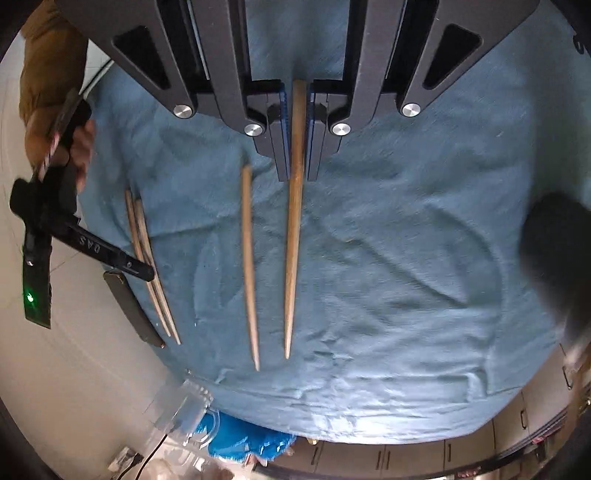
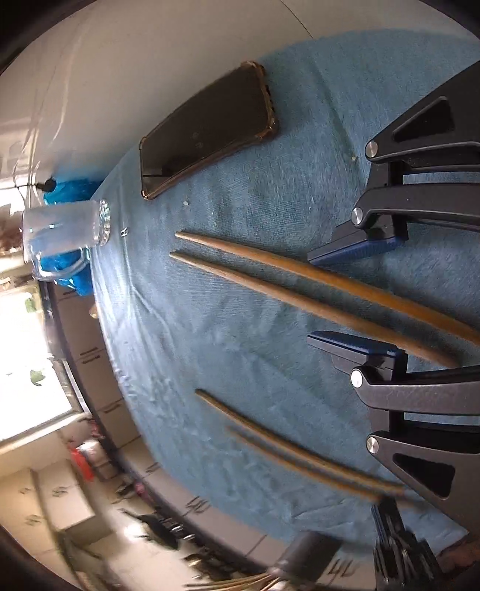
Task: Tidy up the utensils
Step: 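Close the left tool on a wooden chopstick, then close the right tool on a wooden chopstick while the left tool holds its chopstick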
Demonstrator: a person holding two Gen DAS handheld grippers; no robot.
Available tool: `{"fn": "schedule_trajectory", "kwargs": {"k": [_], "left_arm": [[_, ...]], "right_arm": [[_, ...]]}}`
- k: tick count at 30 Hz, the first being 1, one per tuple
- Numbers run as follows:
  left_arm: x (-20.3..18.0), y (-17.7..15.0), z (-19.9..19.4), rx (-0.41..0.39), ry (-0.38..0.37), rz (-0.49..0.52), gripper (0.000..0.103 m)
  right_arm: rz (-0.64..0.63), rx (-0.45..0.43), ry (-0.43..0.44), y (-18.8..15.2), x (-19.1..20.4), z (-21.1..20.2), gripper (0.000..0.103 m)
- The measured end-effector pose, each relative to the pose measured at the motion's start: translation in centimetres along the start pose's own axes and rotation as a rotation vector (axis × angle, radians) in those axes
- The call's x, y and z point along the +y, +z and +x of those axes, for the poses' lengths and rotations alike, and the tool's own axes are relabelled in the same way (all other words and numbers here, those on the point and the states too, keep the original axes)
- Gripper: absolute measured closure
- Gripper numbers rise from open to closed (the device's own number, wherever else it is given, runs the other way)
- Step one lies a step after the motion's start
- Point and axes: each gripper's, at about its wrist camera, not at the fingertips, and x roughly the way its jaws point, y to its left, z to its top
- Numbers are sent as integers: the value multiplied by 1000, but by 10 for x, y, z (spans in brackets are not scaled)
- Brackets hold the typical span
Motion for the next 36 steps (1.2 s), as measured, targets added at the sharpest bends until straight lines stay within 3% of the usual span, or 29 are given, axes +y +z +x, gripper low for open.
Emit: {"fn": "schedule_trajectory", "kwargs": {"k": [2, 5, 8, 13, 15, 20, 21, 23, 24, 28, 33, 36], "left_arm": [[1, 1, -7, -33, 5, 16, 96], [-2, 10, -4, -49, -2, 23, 95], [-16, 24, 8, -63, 2, 60, 95], [-20, 50, 33, -63, 64, 70, 95], [-16, 58, 40, -32, 43, 48, 95], [-5, 69, 44, -35, 13, 1, 95], [-4, 70, 45, -35, 8, -2, 95], [-2, 70, 46, -33, -5, -2, 95], [1, 68, 44, -29, -11, -6, 96], [5, 52, 34, 19, -32, -47, 96], [4, 20, 17, 93, -31, -28, 96], [2, 17, 15, 117, -26, -17, 96]], "right_arm": [[-12, -37, -52, 1, 4, -13, 62], [-32, -88, -3, 1, 22, -33, 62], [-86, -57, 92, 3, 50, -33, 62], [-92, 6, 163, 25, 85, -2, 62], [-69, 45, 185, 41, 95, 16, 62], [-100, 99, 91, 65, 116, 58, 63], [-100, 111, 66, 68, 117, 66, 66], [-94, 136, 33, 73, 117, 77, 91], [-90, 128, 12, 74, 115, 78, 91], [-70, 162, 38, 64, 103, 69, 93], [-67, 256, 111, 24, 82, 37, 92], [-110, 281, 100, 0, 77, 19, 91]]}}
